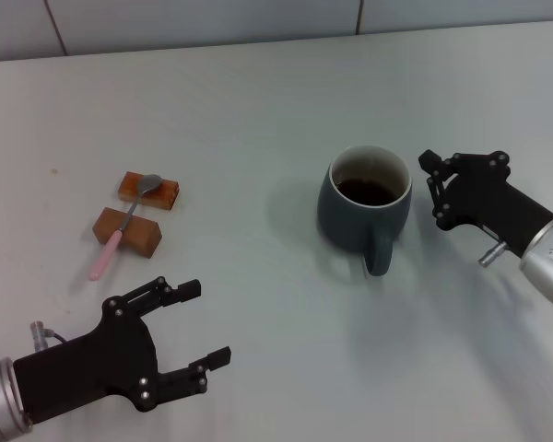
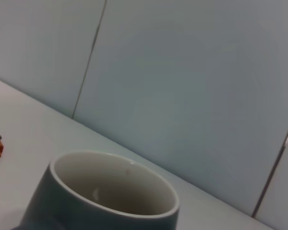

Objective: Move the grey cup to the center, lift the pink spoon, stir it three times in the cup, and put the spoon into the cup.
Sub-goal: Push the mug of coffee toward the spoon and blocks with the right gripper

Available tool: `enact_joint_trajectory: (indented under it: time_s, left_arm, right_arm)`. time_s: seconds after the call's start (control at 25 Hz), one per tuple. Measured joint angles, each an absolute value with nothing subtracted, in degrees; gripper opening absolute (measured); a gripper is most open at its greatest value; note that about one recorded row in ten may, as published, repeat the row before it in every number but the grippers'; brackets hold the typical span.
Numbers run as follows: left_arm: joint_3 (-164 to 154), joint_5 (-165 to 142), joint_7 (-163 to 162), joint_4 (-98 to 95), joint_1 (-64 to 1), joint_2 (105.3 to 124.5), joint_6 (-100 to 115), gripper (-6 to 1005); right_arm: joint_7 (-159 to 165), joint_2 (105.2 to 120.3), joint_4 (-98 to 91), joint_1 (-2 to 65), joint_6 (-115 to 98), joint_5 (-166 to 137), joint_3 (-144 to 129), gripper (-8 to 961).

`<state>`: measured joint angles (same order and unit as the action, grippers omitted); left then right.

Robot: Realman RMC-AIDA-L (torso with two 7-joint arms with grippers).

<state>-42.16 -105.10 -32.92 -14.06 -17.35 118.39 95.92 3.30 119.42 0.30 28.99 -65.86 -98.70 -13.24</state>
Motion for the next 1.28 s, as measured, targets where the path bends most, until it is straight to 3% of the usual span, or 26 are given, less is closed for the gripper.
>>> enact_joint_trajectory:
  time_s: [0.92,1.28]
  left_arm:
    - [-41.3,-105.1,-33.1,-14.9,-17.5,118.12,96.6,810]
    - [-41.3,-105.1,-33.2,-14.9,-17.6,118.2,96.6,810]
  right_arm:
    - [2.3,119.56,10.9,40.1,-59.0,-100.4,-14.2,0]
    - [2.7,119.62,12.0,41.4,-58.3,-102.5,-13.6,1]
